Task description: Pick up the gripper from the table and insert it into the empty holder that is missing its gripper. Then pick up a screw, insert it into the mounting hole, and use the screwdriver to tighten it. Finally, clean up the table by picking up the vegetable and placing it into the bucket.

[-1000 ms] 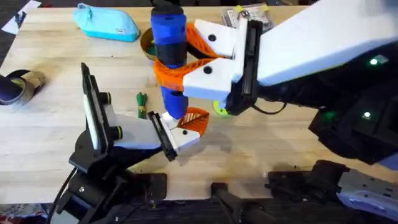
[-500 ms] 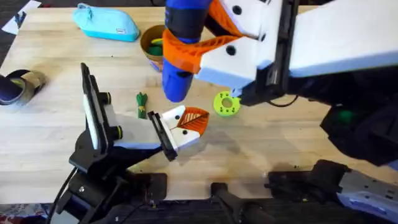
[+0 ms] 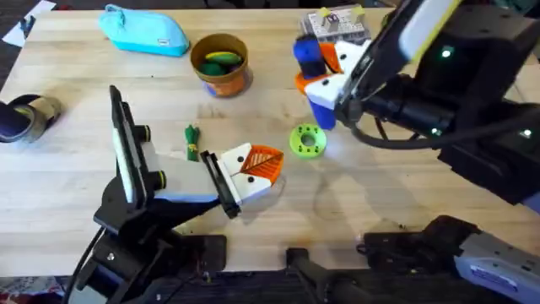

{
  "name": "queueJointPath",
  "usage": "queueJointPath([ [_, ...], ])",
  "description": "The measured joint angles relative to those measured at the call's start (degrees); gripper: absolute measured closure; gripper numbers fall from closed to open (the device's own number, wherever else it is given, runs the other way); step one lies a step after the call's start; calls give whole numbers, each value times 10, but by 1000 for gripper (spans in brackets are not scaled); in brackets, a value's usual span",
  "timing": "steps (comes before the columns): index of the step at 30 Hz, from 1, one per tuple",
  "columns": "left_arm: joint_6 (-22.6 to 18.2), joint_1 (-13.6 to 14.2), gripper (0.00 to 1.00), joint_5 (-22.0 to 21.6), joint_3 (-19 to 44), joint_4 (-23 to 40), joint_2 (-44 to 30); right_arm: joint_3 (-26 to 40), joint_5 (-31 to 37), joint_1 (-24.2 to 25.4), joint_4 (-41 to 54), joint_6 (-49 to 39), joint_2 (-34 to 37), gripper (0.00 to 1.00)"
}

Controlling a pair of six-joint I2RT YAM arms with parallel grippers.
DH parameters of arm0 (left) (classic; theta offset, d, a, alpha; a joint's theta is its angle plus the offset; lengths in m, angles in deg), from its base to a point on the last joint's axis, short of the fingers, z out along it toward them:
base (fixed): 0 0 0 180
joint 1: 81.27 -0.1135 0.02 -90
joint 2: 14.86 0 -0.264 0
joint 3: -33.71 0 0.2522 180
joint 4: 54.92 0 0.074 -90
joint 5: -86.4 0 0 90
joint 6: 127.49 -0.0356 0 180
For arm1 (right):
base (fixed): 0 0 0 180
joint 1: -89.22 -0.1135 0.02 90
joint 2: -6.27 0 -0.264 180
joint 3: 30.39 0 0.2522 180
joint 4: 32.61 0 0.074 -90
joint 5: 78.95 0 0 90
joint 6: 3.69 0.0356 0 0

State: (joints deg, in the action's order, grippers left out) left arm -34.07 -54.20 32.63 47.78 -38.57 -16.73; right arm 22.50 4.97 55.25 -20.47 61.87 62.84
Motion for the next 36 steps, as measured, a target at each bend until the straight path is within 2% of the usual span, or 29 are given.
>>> queueJointPath([
  [9, 0, 0, 988, 0, 0, 0, 0, 0, 48, 33, 131, -103, 49, 957],
  [17, 0, 0, 988, 0, 0, 0, 0, 0, 49, 37, 127, -118, 102, 957],
  [24, 0, 0, 988, 0, 0, 0, 0, 0, 53, 85, 100, -155, 150, 958],
  [29, 0, 0, 988, 0, 0, 0, 0, 1, 73, 135, 57, -228, 193, 958],
  [33, 0, 0, 988, 0, 0, 0, 0, 1, 80, 139, 56, -296, 235, 957],
  [34, 0, 0, 988, 0, 0, 0, 0, 2, 81, 138, 55, -306, 248, 920],
  [36, 0, 0, 988, 0, 0, 0, 0, 2, 82, 136, 57, -319, 273, 695],
])
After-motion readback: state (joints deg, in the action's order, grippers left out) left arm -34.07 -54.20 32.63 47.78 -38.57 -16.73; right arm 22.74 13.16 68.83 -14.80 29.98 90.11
